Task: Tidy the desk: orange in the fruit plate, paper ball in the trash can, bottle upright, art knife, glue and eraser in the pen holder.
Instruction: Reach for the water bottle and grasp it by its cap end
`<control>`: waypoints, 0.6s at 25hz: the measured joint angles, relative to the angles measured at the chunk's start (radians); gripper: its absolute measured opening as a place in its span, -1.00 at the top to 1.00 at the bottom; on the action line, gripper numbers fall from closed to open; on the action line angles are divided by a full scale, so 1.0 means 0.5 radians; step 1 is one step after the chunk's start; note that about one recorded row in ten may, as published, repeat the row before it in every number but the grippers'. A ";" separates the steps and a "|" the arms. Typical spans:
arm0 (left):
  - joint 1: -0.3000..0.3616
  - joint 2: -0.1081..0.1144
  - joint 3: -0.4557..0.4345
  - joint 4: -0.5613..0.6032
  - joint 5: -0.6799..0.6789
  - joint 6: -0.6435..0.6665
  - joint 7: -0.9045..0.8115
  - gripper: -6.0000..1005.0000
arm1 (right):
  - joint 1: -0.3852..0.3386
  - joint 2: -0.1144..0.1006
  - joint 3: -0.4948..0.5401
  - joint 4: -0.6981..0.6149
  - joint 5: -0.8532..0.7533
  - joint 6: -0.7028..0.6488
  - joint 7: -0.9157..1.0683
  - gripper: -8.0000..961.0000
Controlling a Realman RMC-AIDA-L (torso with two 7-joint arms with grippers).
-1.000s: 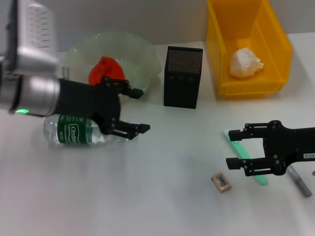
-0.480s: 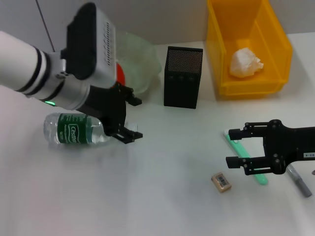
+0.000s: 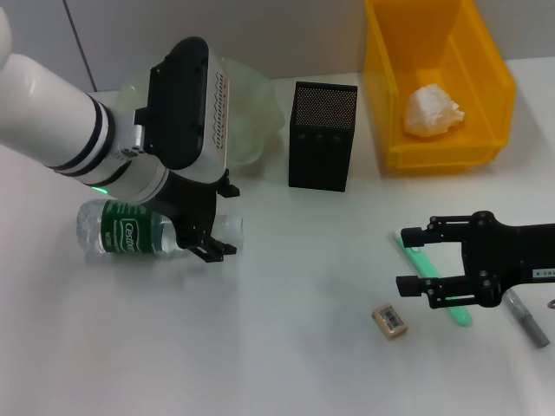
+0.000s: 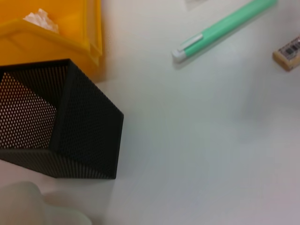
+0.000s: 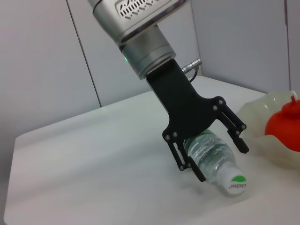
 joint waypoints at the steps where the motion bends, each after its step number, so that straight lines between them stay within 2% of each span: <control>1: 0.000 0.000 0.000 0.000 0.000 0.000 0.000 -0.32 | 0.002 0.001 0.000 0.000 -0.002 0.001 0.000 -0.52; 15: 0.007 -0.002 0.175 -0.078 -0.003 -0.199 0.001 -0.30 | 0.001 0.012 0.000 0.000 -0.005 0.008 0.003 -0.52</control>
